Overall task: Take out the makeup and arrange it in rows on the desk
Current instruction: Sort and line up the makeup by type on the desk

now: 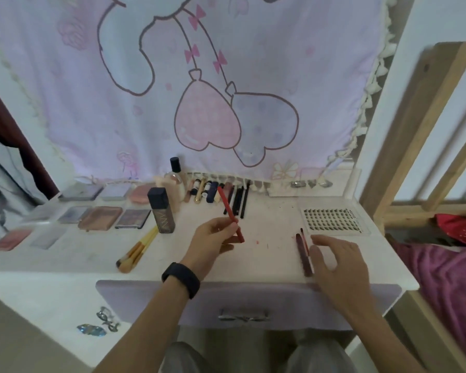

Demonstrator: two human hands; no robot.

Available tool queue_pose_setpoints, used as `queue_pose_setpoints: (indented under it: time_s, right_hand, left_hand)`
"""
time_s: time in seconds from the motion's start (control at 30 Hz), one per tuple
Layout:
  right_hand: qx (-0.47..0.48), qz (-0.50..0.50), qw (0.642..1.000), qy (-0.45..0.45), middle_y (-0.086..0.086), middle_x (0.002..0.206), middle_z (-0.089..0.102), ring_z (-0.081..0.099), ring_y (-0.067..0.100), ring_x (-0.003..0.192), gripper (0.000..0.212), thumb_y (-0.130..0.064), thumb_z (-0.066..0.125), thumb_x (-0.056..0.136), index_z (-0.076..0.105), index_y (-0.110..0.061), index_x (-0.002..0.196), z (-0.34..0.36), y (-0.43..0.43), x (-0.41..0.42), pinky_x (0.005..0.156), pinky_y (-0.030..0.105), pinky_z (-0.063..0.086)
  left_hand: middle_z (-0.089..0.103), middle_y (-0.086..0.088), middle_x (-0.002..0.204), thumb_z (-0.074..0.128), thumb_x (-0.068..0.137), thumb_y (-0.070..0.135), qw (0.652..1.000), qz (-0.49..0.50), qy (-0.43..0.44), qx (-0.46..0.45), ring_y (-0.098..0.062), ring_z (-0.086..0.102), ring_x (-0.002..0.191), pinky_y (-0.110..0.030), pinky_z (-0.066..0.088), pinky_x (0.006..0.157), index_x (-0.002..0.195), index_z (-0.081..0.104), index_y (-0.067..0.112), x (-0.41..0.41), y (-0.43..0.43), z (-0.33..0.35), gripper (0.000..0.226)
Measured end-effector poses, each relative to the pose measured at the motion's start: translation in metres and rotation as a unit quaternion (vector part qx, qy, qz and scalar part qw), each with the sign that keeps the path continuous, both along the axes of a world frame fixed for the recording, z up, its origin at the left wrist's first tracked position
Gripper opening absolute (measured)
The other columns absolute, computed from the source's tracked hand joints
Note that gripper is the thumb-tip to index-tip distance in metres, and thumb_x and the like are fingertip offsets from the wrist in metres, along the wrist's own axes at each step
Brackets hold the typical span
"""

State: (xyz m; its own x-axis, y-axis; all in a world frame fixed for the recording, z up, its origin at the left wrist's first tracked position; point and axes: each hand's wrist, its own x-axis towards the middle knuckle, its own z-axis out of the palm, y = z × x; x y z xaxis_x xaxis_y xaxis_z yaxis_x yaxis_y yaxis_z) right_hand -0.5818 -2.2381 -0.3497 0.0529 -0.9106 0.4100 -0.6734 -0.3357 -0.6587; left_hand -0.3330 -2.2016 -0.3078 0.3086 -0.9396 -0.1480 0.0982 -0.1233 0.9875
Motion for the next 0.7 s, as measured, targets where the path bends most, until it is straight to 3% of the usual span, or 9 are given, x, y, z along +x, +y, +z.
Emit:
queue_pose_setpoints:
  time_s: [0.1,0.23,0.33,0.4,0.5,0.57,0.6,0.67,0.7]
  right_hand:
    - [0.027,0.086,0.995,-0.05,-0.018,0.101,0.065,0.057,0.002,0.095,0.019,-0.03,0.065,0.095,0.066,-0.029,0.114,0.013,0.019,0.04,0.084,0.016,0.044]
    - [0.136,0.149,0.974,-0.106,-0.02,0.093,0.067,0.062,-0.004,0.084,0.013,-0.041,0.057,0.097,0.062,-0.032,0.106,0.021,0.026,0.081,0.068,0.004,0.046]
    - [0.194,0.161,0.957,-0.146,-0.009,0.078,0.071,0.061,0.0,0.065,0.026,-0.046,0.05,0.1,0.067,-0.027,0.094,0.016,0.021,0.099,0.06,0.011,0.045]
    - [0.218,0.162,0.947,-0.174,-0.004,0.075,0.07,0.059,0.004,0.062,0.029,-0.044,0.05,0.101,0.068,-0.023,0.092,0.012,0.016,0.106,0.061,0.018,0.045]
    - [0.224,0.147,0.944,-0.194,-0.002,0.077,0.068,0.059,0.01,0.064,0.027,-0.04,0.05,0.102,0.066,-0.02,0.092,0.012,0.005,0.108,0.062,0.023,0.047]
    - [0.209,0.139,0.951,-0.18,-0.003,0.077,0.068,0.059,0.01,0.066,0.025,-0.039,0.051,0.102,0.065,-0.022,0.091,0.013,-0.005,0.106,0.064,0.025,0.049]
    - [0.204,0.142,0.954,-0.169,-0.003,0.077,0.068,0.059,0.01,0.066,0.024,-0.039,0.051,0.102,0.065,-0.023,0.09,0.012,-0.009,0.105,0.066,0.027,0.051]
    - [0.205,0.158,0.956,-0.14,-0.004,0.077,0.069,0.06,0.01,0.067,0.021,-0.039,0.054,0.101,0.066,-0.025,0.09,0.01,-0.017,0.106,0.069,0.029,0.052]
    - [0.208,0.163,0.956,-0.125,-0.005,0.078,0.07,0.061,0.01,0.068,0.02,-0.039,0.055,0.1,0.066,-0.027,0.089,0.009,-0.019,0.107,0.071,0.029,0.052]
  left_hand:
    - [0.076,-0.007,0.101,0.062,0.096,0.017,0.998,-0.001,0.065,-0.017,-0.02,0.074,0.091,-0.031,0.058,0.082,0.109,0.067,0.01,0.003,0.007,0.003,0.016]
    - [0.076,0.0,0.101,0.066,0.093,0.027,1.0,-0.008,-0.001,-0.014,-0.02,0.07,0.097,-0.031,0.052,0.079,0.111,0.069,0.016,0.004,0.013,0.0,0.021]
    - [0.075,0.003,0.101,0.068,0.092,0.028,0.998,-0.021,-0.06,-0.015,-0.019,0.067,0.097,-0.031,0.051,0.079,0.109,0.07,0.02,0.005,0.016,-0.002,0.019]
    - [0.073,0.003,0.104,0.07,0.091,0.028,0.996,-0.034,-0.08,-0.008,-0.018,0.066,0.098,-0.029,0.051,0.078,0.111,0.067,0.021,0.008,0.015,-0.004,0.021]
    - [0.059,0.008,0.125,0.079,0.083,0.032,0.99,0.049,-0.13,-0.024,-0.008,0.059,0.105,-0.024,0.048,0.079,0.127,0.049,0.027,0.016,0.011,-0.013,0.053]
    - [0.04,0.007,0.142,0.082,0.078,0.038,0.95,0.137,-0.275,-0.062,-0.012,0.047,0.121,-0.03,0.045,0.096,0.141,0.036,0.033,0.026,0.007,-0.022,0.079]
    - [0.031,0.006,0.15,0.081,0.077,0.042,0.915,0.135,-0.374,-0.072,-0.015,0.037,0.132,-0.035,0.038,0.107,0.146,0.031,0.036,0.03,0.005,-0.027,0.085]
    - [0.018,0.008,0.159,0.072,0.082,0.053,0.819,0.087,-0.562,-0.077,-0.017,0.017,0.144,-0.043,0.022,0.116,0.147,0.029,0.044,0.035,0.001,-0.034,0.079]
    - [0.021,0.007,0.16,0.067,0.085,0.055,0.775,0.063,-0.622,-0.09,-0.018,0.016,0.146,-0.046,0.02,0.117,0.144,0.035,0.047,0.036,-0.001,-0.036,0.067]
